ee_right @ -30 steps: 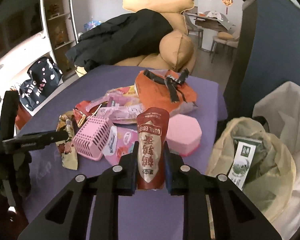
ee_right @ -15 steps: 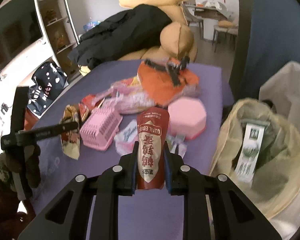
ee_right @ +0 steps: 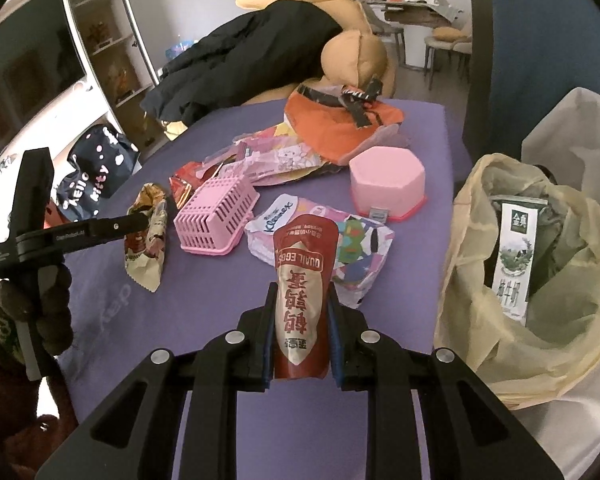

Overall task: Collect trash
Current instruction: 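Grasp the long printed snack wrapper with the left tool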

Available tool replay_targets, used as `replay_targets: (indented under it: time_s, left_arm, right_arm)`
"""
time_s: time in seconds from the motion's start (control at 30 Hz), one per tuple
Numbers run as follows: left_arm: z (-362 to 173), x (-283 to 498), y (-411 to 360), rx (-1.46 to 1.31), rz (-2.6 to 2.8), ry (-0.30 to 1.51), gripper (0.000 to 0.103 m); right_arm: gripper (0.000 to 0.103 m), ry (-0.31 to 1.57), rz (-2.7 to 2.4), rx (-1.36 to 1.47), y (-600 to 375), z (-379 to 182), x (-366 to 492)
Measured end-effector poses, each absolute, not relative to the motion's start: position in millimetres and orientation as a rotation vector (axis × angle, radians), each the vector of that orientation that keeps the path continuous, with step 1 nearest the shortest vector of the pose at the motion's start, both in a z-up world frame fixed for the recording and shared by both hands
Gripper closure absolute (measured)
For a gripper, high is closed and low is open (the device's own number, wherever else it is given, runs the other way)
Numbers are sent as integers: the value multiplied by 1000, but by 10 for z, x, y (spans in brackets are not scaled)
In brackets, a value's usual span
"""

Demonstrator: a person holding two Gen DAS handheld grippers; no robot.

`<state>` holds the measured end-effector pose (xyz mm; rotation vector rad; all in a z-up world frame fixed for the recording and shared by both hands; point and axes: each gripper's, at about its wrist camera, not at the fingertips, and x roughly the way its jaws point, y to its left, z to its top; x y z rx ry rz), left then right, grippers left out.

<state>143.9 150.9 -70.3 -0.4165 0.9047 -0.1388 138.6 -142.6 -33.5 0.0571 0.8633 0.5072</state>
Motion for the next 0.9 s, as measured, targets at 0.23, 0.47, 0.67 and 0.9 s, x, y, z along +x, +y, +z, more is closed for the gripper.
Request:
replay_targets:
  time_s: [0.23, 0.47, 0.67, 0.9]
  left_arm:
    - [-754, 1507, 1586, -456, -60, 898, 60]
    - [-789, 1601, 1606, -449, -42, 898, 75]
    - [-703, 1481, 1591, -419, -65, 878, 84]
    - [-601, 1354, 1440, -381, -107, 895, 84]
  right_arm:
    - [82, 866, 516, 67, -1443, -380, 1365]
    - [82, 886, 532, 71, -1390, -458, 1319]
    - [82, 892, 555, 55, -1312, -467, 1233]
    - [82, 908, 587, 59, -1271, -507, 1183]
